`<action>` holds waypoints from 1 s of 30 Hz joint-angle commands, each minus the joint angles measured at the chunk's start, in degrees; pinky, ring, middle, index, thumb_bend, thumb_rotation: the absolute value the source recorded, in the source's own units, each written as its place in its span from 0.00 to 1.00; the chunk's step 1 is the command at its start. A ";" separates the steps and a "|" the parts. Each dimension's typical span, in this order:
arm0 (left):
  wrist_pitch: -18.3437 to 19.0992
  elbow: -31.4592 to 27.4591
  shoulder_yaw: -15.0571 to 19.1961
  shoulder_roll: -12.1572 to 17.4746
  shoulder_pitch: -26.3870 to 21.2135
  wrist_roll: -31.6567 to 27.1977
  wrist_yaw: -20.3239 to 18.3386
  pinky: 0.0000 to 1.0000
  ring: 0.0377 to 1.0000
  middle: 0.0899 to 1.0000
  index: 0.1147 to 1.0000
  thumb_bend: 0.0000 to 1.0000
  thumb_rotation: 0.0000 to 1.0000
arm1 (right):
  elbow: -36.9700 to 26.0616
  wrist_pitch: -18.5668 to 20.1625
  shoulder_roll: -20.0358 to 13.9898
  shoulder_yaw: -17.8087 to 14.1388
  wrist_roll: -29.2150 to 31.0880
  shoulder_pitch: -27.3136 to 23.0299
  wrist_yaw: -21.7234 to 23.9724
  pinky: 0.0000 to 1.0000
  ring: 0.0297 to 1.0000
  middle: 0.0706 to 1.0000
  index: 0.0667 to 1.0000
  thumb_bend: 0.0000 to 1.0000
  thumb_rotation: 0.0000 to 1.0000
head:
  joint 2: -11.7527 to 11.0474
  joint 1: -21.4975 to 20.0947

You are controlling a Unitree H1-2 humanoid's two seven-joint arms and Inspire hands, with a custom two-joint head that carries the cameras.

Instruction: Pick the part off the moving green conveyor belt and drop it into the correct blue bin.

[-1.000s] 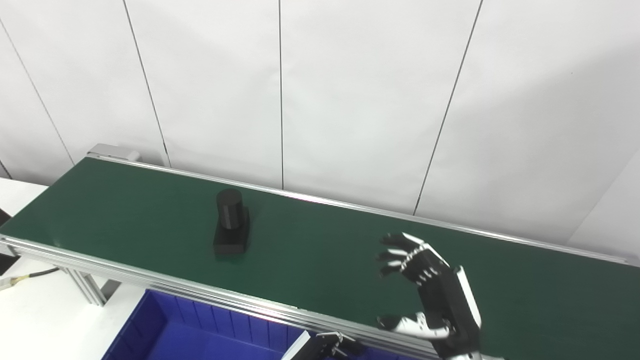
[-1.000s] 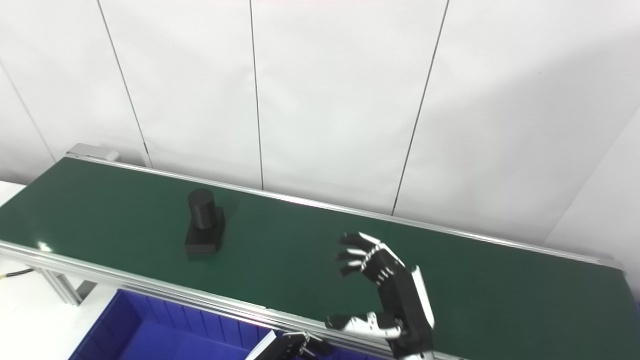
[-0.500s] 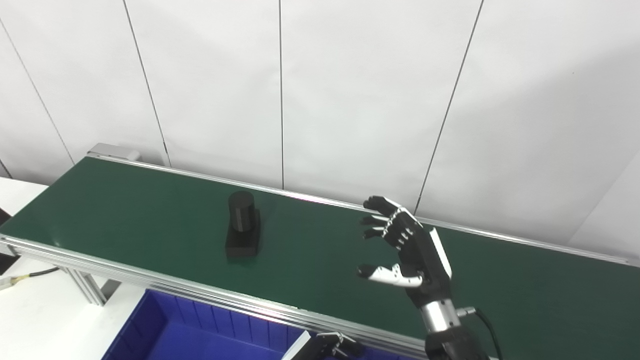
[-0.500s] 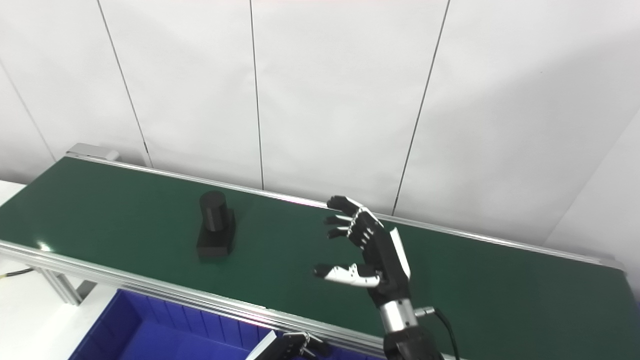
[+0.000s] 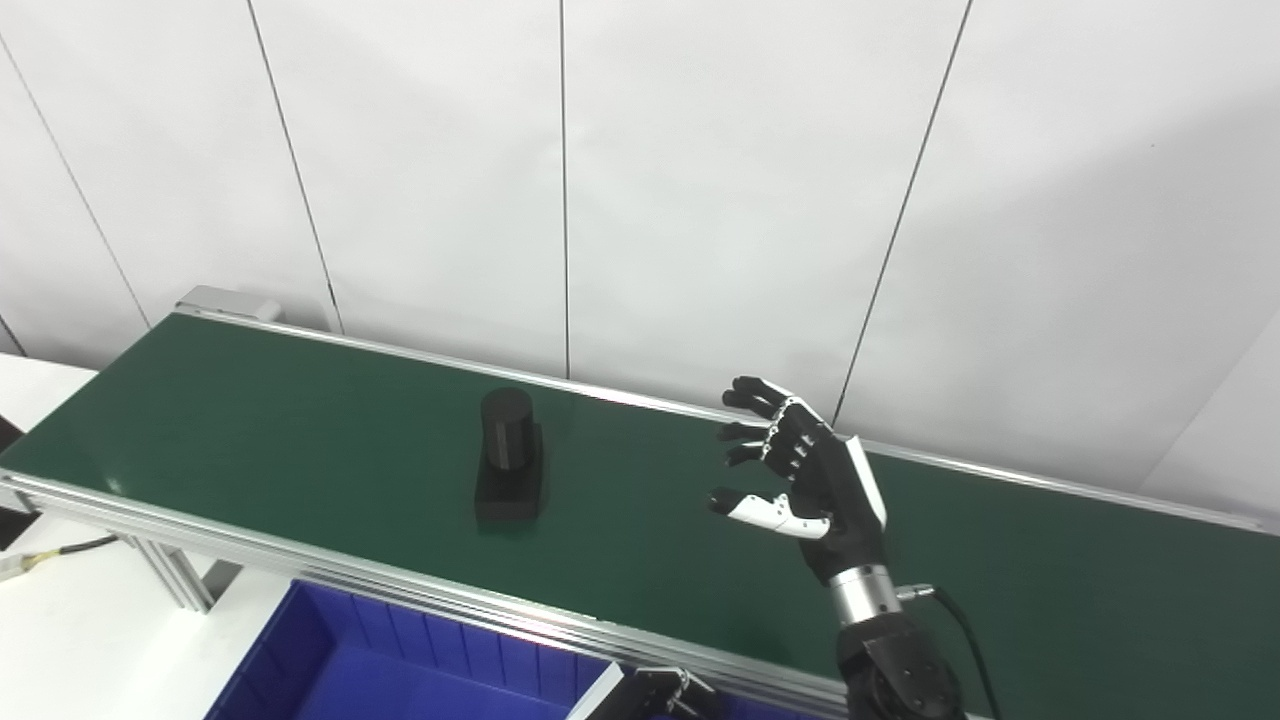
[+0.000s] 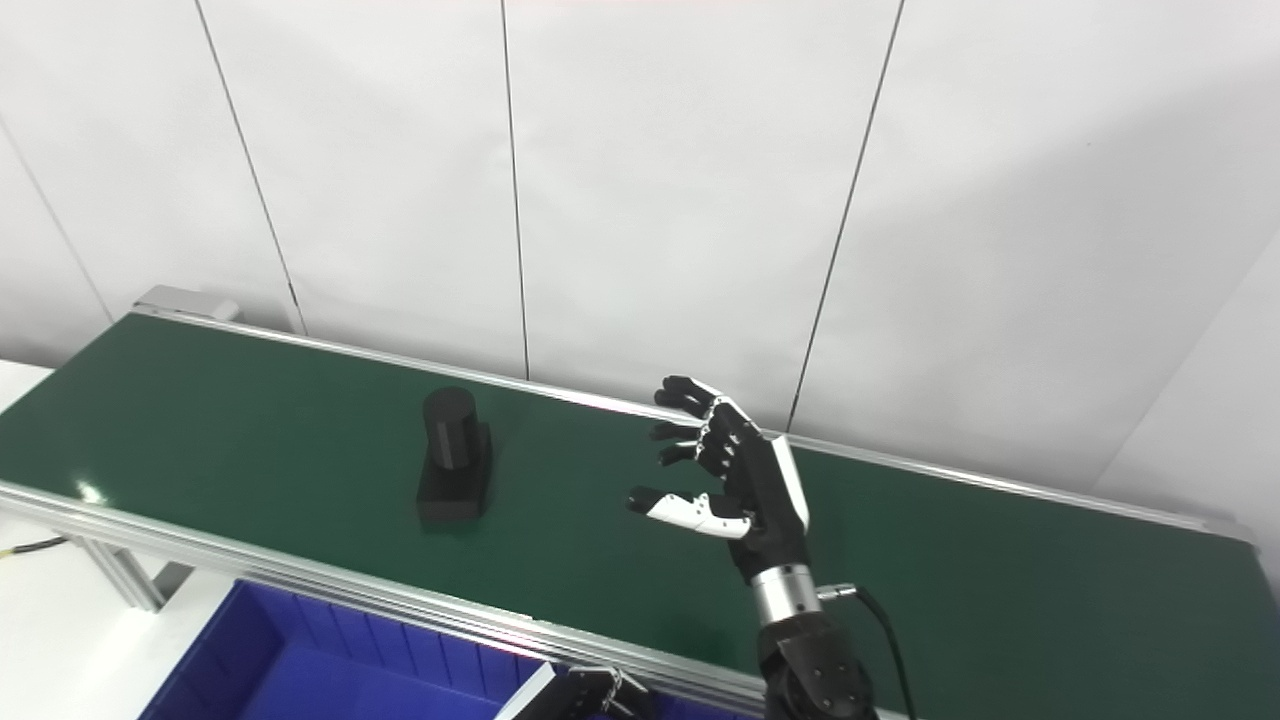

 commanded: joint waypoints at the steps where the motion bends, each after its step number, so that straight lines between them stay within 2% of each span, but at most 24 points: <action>1: -0.38 -1.22 -1.31 -1.51 -0.67 1.14 -0.06 0.73 0.76 0.76 0.78 1.00 0.20 | 1.10 -3.00 1.48 -0.03 -0.53 -4.18 -0.58 0.53 0.64 0.76 0.77 0.93 0.25 | 0.05 0.03; 9: -0.37 -1.98 -2.30 -1.58 -0.36 2.08 1.47 0.70 0.75 0.76 0.77 1.00 0.22 | 9.60 -2.99 1.74 0.11 -2.37 -8.43 -1.85 0.53 0.63 0.76 0.76 0.95 0.25 | -0.02 0.65; 14: -0.37 -2.34 -2.81 -1.51 -0.23 1.83 2.04 0.69 0.73 0.75 0.77 1.00 0.22 | 12.50 -3.00 1.73 0.07 -3.04 -9.89 -2.78 0.54 0.64 0.75 0.76 0.95 0.24 | -0.09 0.79; 20: -0.37 -2.53 -2.67 -1.41 -0.10 1.37 1.49 0.67 0.72 0.75 0.77 1.00 0.22 | 14.62 -3.01 1.21 0.71 -4.55 -11.17 -4.38 0.66 0.74 0.78 0.79 0.95 0.26 | 0.14 0.68; 21: -0.37 -2.56 -2.65 -1.41 -0.09 1.27 1.38 0.67 0.72 0.74 0.77 1.00 0.21 | 15.06 -3.01 1.08 0.88 -4.84 -11.44 -4.68 0.74 0.80 0.81 0.80 0.97 0.28 | 0.19 0.66; 23: -0.37 -2.70 -2.77 -1.37 0.00 1.21 1.39 0.68 0.72 0.74 0.77 1.00 0.21 | 15.60 -3.01 0.70 1.33 -5.56 -11.90 -5.25 0.82 0.86 0.85 0.83 0.98 0.31 | 0.27 0.70; 26: -0.37 -4.45 -3.39 -0.93 0.87 0.91 0.40 0.68 0.72 0.73 0.77 1.00 0.20 | 15.76 -3.01 0.32 1.48 -5.55 -12.16 -5.07 0.84 0.88 0.87 0.85 0.99 0.32 | 0.30 0.54; 30: -0.38 -9.28 -4.64 0.10 3.01 0.18 -1.42 0.70 0.72 0.73 0.77 1.00 0.20 | 15.23 -3.01 0.19 1.30 -5.11 -11.88 -4.66 0.79 0.87 0.87 0.85 0.99 0.32 | 0.61 0.21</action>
